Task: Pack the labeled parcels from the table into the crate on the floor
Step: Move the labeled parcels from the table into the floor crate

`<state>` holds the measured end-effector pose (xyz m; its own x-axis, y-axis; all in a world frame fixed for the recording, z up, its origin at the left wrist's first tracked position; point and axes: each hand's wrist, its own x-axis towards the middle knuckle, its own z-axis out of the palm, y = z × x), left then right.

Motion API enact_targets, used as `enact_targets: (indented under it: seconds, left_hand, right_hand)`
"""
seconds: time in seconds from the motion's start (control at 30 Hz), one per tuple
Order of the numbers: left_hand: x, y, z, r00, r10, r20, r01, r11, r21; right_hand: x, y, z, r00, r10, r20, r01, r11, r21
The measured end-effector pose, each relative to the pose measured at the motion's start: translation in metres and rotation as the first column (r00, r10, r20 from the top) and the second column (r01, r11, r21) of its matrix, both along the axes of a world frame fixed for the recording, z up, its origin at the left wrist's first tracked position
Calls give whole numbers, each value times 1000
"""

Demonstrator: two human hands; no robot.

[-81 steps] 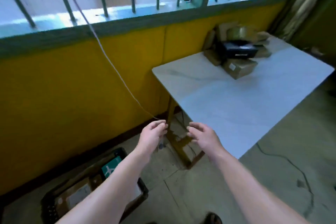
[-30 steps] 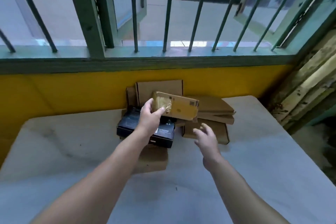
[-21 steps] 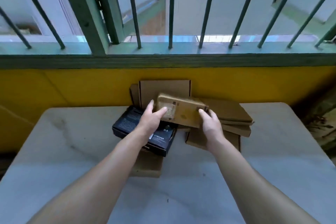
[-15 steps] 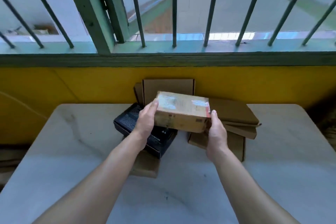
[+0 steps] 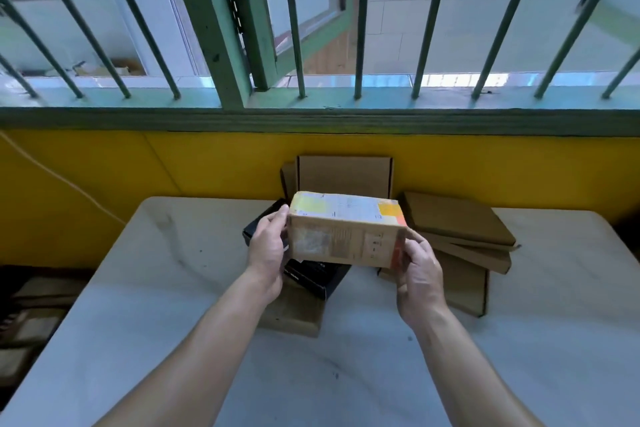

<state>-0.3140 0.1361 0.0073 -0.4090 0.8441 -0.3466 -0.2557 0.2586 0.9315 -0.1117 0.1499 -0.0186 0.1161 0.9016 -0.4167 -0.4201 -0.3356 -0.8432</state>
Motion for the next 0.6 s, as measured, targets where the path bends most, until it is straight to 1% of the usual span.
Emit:
enact_targets:
  seconds: [0.1,0.17,0.2,0.37,0.47,0.6]
  left_hand:
    - [-9,-10,0,994,-105,-11,105,991,79]
    - [-12,-17,2,980,-196,-31,198,971,132]
    - [-13,-20,3,976,-217,-23,218,963,157]
    - [-23,-36,6,965,-239,108,196,931,308]
    - [-23,-46,16,953,-265,145,189,898,398]
    - [-15,-58,37,939,-298,173,164,830,533]
  right_hand:
    - [-4,-7,5,996,44,-81,-41,999,36]
    - [-7,-11,9,991,68,-112,-62,997,56]
    - [-9,-13,11,990,72,-120,-64,995,71]
    - [-7,-21,28,989,55,-135,-30,983,182]
    - [-5,-22,44,989,44,-140,-6,967,255]
    - [-3,-27,65,979,65,-193,12,927,375]
